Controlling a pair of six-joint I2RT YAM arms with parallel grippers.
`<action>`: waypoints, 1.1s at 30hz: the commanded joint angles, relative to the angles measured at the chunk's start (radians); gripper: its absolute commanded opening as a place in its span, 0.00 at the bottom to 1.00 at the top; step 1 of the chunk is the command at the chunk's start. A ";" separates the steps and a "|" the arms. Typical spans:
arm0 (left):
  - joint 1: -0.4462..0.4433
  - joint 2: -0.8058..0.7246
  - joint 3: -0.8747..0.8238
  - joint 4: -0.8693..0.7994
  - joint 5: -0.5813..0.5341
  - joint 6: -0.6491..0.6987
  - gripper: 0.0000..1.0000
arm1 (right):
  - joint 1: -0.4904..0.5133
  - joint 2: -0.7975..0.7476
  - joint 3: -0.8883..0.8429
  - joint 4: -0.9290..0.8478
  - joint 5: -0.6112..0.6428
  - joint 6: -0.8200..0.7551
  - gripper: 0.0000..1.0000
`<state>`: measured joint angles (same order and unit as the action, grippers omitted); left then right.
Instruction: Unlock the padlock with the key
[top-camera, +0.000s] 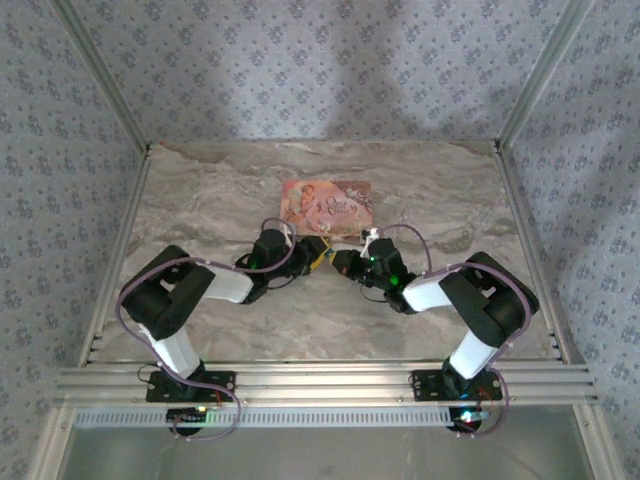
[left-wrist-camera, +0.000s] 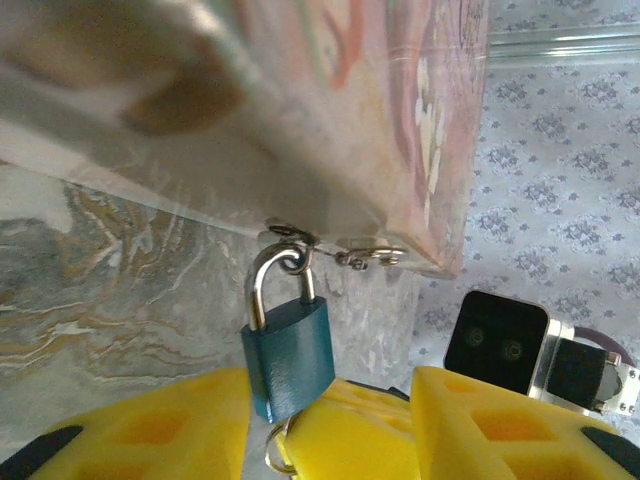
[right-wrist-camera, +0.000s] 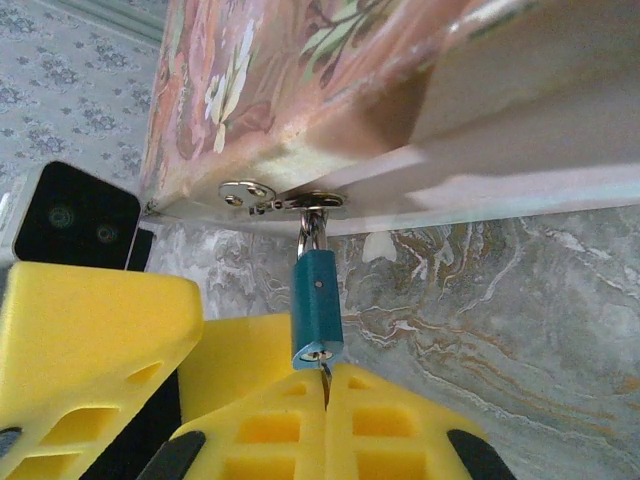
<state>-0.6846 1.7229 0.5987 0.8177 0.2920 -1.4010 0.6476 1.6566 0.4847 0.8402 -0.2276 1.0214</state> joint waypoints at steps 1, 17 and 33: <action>-0.026 -0.036 -0.053 -0.044 -0.088 -0.045 0.47 | -0.004 -0.003 0.030 0.021 0.014 0.015 0.00; -0.017 0.034 -0.031 0.066 -0.134 -0.063 0.49 | -0.001 0.010 0.028 0.022 0.019 0.023 0.00; -0.029 0.101 0.015 0.163 -0.118 -0.101 0.48 | 0.003 0.035 0.050 0.020 0.023 0.030 0.00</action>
<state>-0.7071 1.8038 0.5888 0.9405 0.1749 -1.4940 0.6476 1.6764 0.5037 0.8410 -0.2203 1.0363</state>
